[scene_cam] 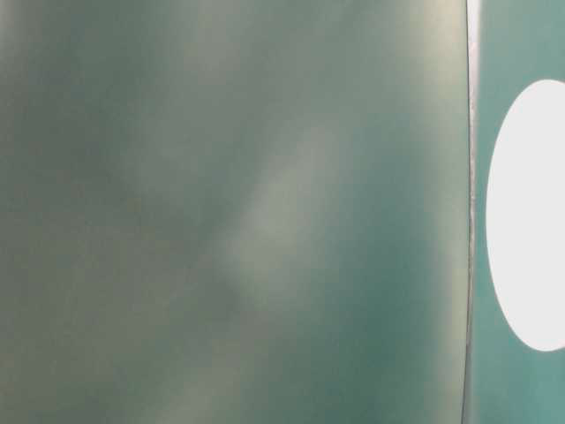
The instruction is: Grip the spoon and scoop the red block from the bowl with right arm.
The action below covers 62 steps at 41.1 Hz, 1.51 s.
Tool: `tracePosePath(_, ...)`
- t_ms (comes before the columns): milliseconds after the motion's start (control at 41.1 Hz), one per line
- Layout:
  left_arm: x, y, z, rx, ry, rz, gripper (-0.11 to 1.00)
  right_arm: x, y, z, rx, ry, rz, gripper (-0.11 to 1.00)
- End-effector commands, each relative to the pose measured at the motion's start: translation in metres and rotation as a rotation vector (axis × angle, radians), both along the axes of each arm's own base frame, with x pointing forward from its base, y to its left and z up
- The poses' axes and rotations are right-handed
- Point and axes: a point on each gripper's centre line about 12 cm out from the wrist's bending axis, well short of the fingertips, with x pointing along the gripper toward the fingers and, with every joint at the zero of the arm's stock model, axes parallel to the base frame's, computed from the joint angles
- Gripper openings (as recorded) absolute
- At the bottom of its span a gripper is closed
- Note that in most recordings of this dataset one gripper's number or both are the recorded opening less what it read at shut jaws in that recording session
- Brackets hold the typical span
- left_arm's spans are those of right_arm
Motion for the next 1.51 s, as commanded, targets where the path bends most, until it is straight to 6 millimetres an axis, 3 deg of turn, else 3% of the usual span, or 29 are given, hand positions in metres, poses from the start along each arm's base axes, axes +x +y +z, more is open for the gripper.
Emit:
tracePosePath(0, 0.003, 0.000, 0.008, 0.006, 0.012, -0.001, 0.00, 0.003, -0.001, 0.013, 0.009, -0.031, -0.004, 0.00)
tracePosePath(49, 0.003, 0.000, 0.004, 0.003, 0.058, 0.000, 0.06, 0.005, -0.001, 0.017, 0.007, -0.032, -0.004, 0.00)
tracePosePath(122, 0.003, 0.000, 0.003, 0.006, 0.074, 0.000, -0.01, 0.007, -0.001, 0.018, 0.007, -0.028, -0.004, 0.00)
tracePosePath(997, 0.002, 0.000, -0.011, 0.001, 0.206, -0.001, -0.01, 0.014, -0.002, 0.013, 0.067, 0.004, -0.010, 0.01)
tracePosePath(1337, 0.001, 0.000, -0.012, -0.001, 0.210, 0.000, -0.01, 0.017, -0.002, 0.006, 0.095, 0.101, -0.009, 0.44)
tracePosePath(1483, 0.001, 0.000, -0.012, 0.000, 0.210, 0.000, -0.01, 0.018, -0.001, -0.003, 0.119, 0.165, -0.009, 0.52)
